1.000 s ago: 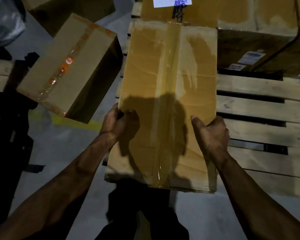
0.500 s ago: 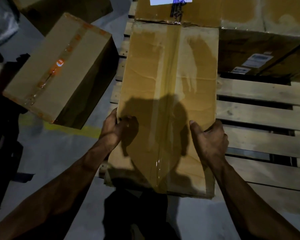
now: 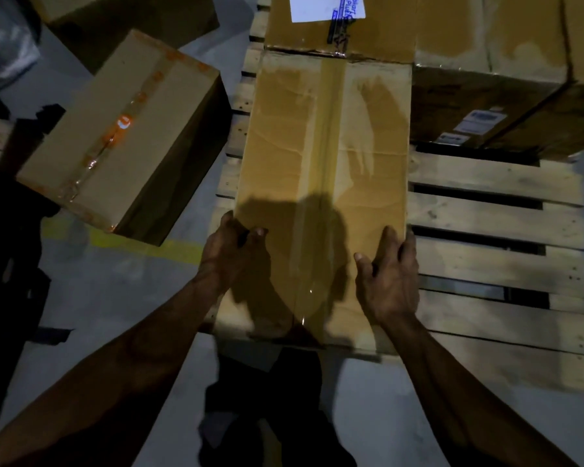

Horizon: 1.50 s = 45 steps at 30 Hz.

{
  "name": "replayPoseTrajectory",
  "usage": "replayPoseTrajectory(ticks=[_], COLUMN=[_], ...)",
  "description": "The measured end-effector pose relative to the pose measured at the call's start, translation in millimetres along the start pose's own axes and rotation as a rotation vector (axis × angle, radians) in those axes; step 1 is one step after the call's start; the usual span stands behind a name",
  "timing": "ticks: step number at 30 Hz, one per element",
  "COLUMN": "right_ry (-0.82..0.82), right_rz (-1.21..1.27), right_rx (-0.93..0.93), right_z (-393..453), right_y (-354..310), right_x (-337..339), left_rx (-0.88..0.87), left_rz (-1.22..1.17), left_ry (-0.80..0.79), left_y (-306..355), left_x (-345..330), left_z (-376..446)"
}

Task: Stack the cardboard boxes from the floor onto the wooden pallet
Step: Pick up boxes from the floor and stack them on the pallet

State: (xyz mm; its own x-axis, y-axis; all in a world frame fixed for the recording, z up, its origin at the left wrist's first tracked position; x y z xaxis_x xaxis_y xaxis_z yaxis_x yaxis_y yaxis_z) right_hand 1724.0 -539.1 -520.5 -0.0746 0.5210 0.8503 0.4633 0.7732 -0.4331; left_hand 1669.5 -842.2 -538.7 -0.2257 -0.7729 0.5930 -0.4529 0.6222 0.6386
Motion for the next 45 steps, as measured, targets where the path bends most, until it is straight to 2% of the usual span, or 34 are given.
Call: replayPoseTrajectory(ticks=[4,8,14,18,26,33,45], right_ry=[-0.115,-0.218,-0.364,-0.429,-0.392,-0.388,-0.484], right_rz=[-0.141,-0.229,-0.284,-0.357,-0.357,-0.360,-0.428], right_rx=[0.051,0.079,0.117,0.139,0.174,0.162,0.085], right_z=[-45,-77,-96,-98,-98,-101,-98], right_y=[6,19,24,23,21,19,13], right_x=[-13,-20,-22,-24,-19,-22,-24], left_rx=[-0.049,-0.229,-0.348,-0.493,-0.512,-0.464,-0.318], left_rz=[0.027,0.534,0.824,0.848,0.924,0.889,0.967], left_ry=[-0.090,-0.180,-0.308,-0.216,-0.204,-0.181,-0.259], left_y=[-8,-26,-52,-44,-53,-53,-46], left_x=[-3,-11,-14,-10,-12,-7,-10], left_z=[-39,-90,-113,-110,-105,-104,-108])
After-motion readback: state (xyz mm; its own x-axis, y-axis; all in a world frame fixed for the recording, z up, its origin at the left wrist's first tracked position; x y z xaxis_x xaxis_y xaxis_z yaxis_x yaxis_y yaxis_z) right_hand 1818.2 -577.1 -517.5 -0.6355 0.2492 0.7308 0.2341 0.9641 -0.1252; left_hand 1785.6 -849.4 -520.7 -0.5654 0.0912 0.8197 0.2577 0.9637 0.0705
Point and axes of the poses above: each hand's wrist, its own z-axis towards the middle knuckle, its own x-axis out of the back of the hand, y = z × x, the point moved 10 cm from there along z, towards the middle knuckle, and after that the axes turned 3 degrees about z, right-handed, at the moved point
